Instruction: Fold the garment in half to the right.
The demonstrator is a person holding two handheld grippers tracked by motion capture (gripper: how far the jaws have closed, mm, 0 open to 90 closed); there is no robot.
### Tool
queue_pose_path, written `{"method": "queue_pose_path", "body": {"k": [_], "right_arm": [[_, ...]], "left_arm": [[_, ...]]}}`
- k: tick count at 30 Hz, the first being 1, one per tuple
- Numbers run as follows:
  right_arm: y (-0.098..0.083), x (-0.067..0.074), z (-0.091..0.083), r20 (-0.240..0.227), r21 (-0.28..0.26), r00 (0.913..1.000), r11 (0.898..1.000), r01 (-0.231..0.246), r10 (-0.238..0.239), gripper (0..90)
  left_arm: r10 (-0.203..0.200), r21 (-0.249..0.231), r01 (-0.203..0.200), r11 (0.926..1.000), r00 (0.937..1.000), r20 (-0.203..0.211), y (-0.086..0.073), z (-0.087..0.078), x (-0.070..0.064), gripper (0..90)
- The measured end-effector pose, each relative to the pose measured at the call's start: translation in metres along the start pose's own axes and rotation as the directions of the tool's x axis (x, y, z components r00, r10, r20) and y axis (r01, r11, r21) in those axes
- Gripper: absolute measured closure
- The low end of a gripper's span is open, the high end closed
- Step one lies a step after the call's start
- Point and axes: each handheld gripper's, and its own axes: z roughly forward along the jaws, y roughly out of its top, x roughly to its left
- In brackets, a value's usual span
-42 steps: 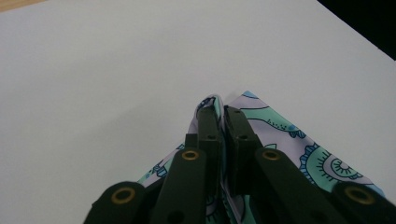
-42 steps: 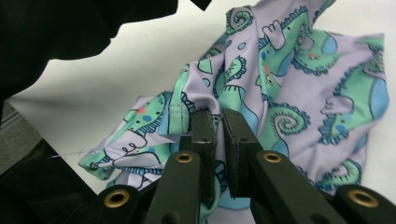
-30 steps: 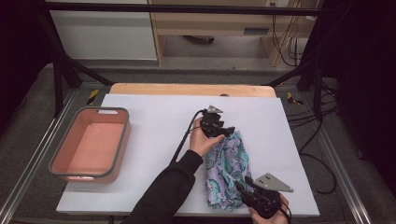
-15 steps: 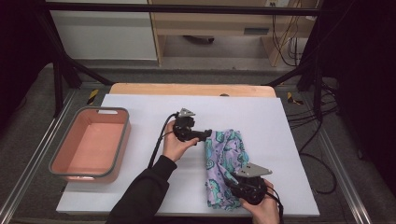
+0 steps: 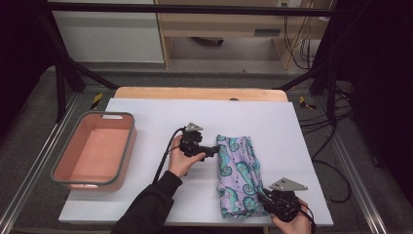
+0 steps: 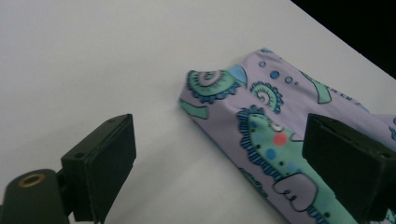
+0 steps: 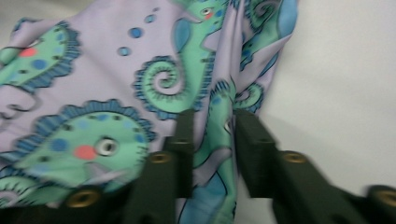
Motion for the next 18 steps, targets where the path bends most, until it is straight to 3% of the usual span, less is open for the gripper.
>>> {"method": "queue_pose_path", "body": {"k": [3,8,11,13,18], "right_arm": [[0.008,-0.003,-0.003,0.002,-0.077,0.9999,0.997,0.017,-0.017,51.9],[0.035,-0.009,0.000,-0.007,-0.173,0.9982,0.983,0.058,-0.060,51.8],[0.058,-0.015,0.014,-0.014,-0.215,0.9959,0.973,0.085,-0.090,51.2],[0.068,-0.021,0.024,-0.013,-0.229,0.9951,0.969,0.093,-0.098,51.4],[0.089,-0.035,0.057,-0.010,-0.188,0.9957,0.978,0.089,-0.092,50.7]], "left_arm": [[0.008,0.024,-0.007,0.9997,0.9999,-0.007,-0.002,0.004,-0.002,9.5],[0.036,0.042,-0.035,0.9985,0.9993,-0.009,-0.004,0.004,-0.005,9.3],[0.045,0.029,-0.045,0.9986,0.9990,-0.005,-0.006,0.000,-0.005,8.9],[0.048,0.027,-0.048,0.9985,0.9988,0.001,-0.008,-0.003,-0.004,8.7],[0.051,0.030,-0.051,0.9982,0.9987,-0.005,-0.017,-0.011,0.001,8.6]]}}
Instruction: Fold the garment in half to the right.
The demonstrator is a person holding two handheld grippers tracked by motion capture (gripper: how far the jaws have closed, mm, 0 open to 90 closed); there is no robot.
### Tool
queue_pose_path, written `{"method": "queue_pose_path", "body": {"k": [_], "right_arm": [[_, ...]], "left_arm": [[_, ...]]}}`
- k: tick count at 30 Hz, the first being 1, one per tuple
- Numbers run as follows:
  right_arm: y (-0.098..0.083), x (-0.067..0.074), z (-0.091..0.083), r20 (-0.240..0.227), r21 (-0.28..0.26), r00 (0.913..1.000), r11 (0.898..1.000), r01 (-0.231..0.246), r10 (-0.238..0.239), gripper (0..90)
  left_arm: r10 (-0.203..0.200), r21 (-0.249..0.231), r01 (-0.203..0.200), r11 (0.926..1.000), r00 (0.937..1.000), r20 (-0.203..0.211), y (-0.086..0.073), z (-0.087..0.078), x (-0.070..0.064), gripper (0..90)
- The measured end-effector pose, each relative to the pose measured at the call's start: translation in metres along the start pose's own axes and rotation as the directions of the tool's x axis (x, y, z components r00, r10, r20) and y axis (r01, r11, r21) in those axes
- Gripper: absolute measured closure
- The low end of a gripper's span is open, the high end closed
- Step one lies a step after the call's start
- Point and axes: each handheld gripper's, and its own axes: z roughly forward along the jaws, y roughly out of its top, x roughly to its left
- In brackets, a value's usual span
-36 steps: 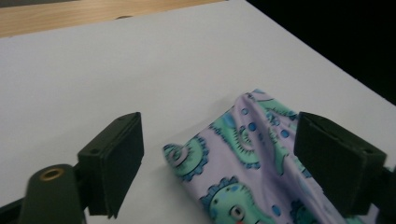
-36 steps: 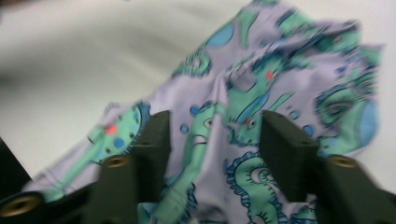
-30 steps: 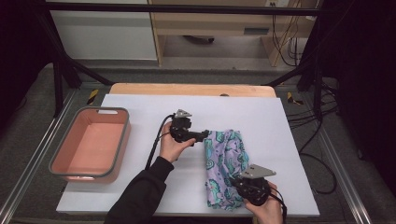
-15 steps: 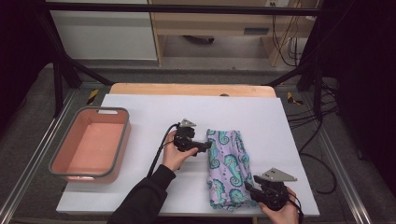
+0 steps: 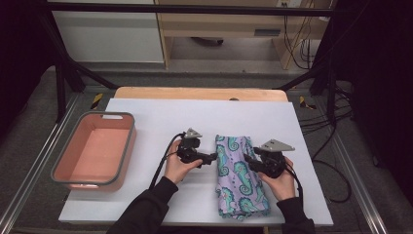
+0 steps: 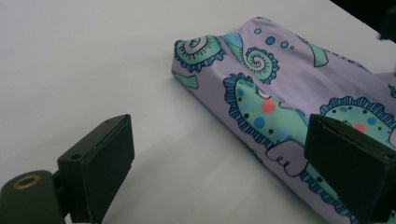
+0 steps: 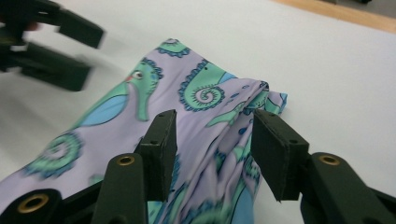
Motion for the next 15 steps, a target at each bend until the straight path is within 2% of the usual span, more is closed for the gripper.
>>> {"method": "queue_pose_path", "body": {"k": [4,8,10,15], "right_arm": [[0.007,-0.011,0.025,-0.014,0.030,0.9995,0.999,-0.027,0.028,52.2],[0.006,-0.019,0.044,-0.030,0.089,0.9979,0.995,-0.054,0.057,57.9],[0.003,-0.020,0.048,-0.024,0.118,0.9981,0.992,-0.053,0.056,58.4],[0.001,-0.023,0.053,-0.027,0.138,0.9981,0.989,-0.052,0.056,58.4]], "left_arm": [[-0.004,-0.002,0.003,1.0000,0.9999,-0.010,-0.009,-0.008,0.005,8.6],[-0.003,-0.004,0.003,1.0000,0.9997,-0.022,-0.017,-0.019,0.012,8.2],[-0.004,-0.009,0.004,1.0000,0.9994,-0.034,-0.020,-0.024,0.015,8.1],[-0.001,-0.014,0.000,0.9999,0.9987,-0.051,-0.025,-0.034,0.018,7.8]]}}
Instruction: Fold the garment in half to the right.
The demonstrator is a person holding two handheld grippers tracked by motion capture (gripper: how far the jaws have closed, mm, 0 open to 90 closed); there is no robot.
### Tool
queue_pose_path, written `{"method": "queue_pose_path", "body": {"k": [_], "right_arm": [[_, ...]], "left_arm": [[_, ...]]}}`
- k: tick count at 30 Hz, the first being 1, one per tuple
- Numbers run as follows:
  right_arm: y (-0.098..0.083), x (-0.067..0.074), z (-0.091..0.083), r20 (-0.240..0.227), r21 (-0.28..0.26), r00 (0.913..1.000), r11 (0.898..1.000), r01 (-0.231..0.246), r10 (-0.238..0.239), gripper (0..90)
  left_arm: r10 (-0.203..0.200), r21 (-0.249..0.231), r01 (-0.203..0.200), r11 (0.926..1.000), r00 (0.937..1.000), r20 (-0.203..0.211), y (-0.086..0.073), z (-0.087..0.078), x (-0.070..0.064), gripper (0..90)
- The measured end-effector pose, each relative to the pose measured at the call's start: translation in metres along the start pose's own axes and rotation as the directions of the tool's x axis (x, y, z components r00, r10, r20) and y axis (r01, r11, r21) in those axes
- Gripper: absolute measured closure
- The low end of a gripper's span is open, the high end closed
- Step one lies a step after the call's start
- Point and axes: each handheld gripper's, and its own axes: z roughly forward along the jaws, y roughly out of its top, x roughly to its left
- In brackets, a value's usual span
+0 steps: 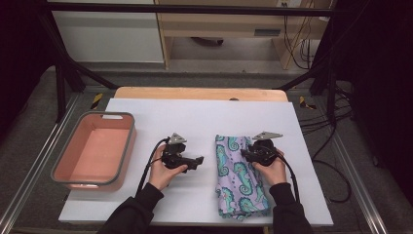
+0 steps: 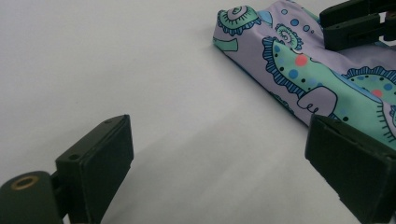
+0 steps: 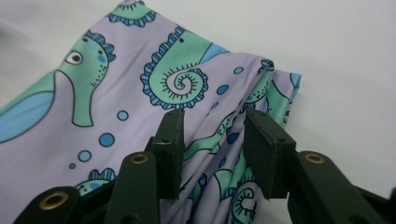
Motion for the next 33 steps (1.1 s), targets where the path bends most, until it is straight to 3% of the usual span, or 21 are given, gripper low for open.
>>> {"method": "queue_pose_path", "body": {"k": [1,4,7,12,18,27,33], "right_arm": [[0.000,0.000,0.001,0.003,0.007,1.0000,1.000,0.001,-0.001,59.5],[-0.001,-0.001,0.003,-0.004,-0.003,1.0000,1.000,-0.002,0.002,77.4],[-0.001,0.001,0.001,0.001,0.007,0.9999,1.000,0.014,-0.014,87.8],[0.002,0.001,-0.010,0.005,-0.021,0.9999,1.000,0.014,-0.014,89.2],[0.003,-0.006,-0.026,0.042,-0.035,0.9991,0.999,0.010,-0.008,89.4],[-0.004,-0.013,-0.010,0.106,0.013,0.9939,0.999,0.031,-0.032,89.4],[-0.008,-0.013,-0.015,0.100,0.014,0.9950,1.000,0.010,-0.012,88.8]], "left_arm": [[0.003,-0.002,-0.003,1.0000,1.0000,0.001,-0.001,-0.002,0.000,7.9],[0.004,-0.007,-0.004,1.0000,1.0000,0.002,-0.003,-0.004,-0.001,7.9],[0.003,-0.007,-0.003,1.0000,1.0000,-0.001,-0.003,-0.003,-0.001,7.9],[0.008,-0.010,-0.008,0.9999,1.0000,-0.005,-0.003,-0.004,-0.002,7.9],[0.009,-0.012,-0.009,0.9999,1.0000,-0.001,-0.003,-0.004,-0.002,7.8],[0.020,-0.004,-0.020,0.9998,0.9998,0.001,-0.004,-0.003,-0.004,7.7],[0.024,0.001,-0.024,0.9997,0.9997,0.002,-0.005,-0.002,-0.005,7.4]]}}
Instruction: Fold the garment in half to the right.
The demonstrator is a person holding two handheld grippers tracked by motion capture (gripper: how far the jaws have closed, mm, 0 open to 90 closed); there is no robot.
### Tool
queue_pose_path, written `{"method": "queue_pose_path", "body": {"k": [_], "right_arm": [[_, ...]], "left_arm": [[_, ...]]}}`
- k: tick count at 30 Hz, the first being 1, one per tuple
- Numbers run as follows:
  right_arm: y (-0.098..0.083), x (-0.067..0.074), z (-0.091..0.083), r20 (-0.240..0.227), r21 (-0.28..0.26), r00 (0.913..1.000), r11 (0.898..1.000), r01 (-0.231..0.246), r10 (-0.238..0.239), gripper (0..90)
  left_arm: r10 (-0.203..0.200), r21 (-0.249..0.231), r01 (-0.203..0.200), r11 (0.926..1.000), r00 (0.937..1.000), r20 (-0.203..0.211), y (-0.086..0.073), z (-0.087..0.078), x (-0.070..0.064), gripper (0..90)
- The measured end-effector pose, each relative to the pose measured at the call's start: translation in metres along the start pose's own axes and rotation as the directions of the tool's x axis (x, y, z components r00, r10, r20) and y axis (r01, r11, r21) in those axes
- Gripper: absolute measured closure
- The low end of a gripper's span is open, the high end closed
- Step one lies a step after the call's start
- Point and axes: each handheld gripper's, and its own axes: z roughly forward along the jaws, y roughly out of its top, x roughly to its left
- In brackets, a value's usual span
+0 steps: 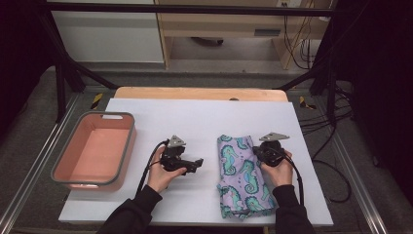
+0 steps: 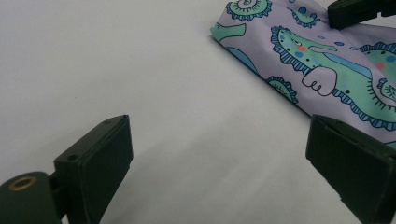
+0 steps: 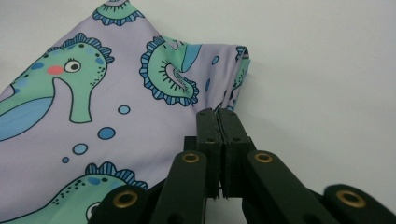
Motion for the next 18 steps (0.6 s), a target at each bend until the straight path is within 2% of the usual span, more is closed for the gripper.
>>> {"method": "queue_pose_path", "body": {"k": [2,3,7,10,15,18], "right_arm": [[-0.002,0.000,0.000,-0.015,0.015,0.9994,0.999,-0.030,0.030,86.1],[-0.002,-0.001,0.000,-0.014,0.005,0.9993,0.999,-0.036,0.036,80.9],[0.009,-0.002,-0.003,-0.015,-0.088,0.9994,0.996,-0.032,0.030,60.4],[0.019,-0.006,0.004,-0.017,-0.113,0.9993,0.993,-0.036,0.034,57.7],[0.026,-0.013,0.027,-0.017,-0.102,0.9998,0.995,-0.015,0.014,60.7],[0.024,-0.015,0.036,-0.026,-0.085,0.9996,0.996,-0.014,0.012,75.1]], "left_arm": [[0.002,0.003,-0.002,1.0000,1.0000,0.000,0.000,0.000,-0.001,7.5],[0.005,0.001,-0.005,1.0000,1.0000,-0.005,0.000,0.000,-0.001,7.4],[0.001,-0.002,-0.001,1.0000,1.0000,0.004,0.000,0.000,-0.001,7.4],[0.002,-0.001,-0.002,1.0000,1.0000,0.003,0.000,0.000,-0.001,7.5],[0.002,0.000,-0.002,1.0000,1.0000,-0.001,0.000,0.000,0.000,7.5],[0.002,-0.002,-0.002,1.0000,1.0000,-0.008,0.000,0.000,0.002,7.5]]}}
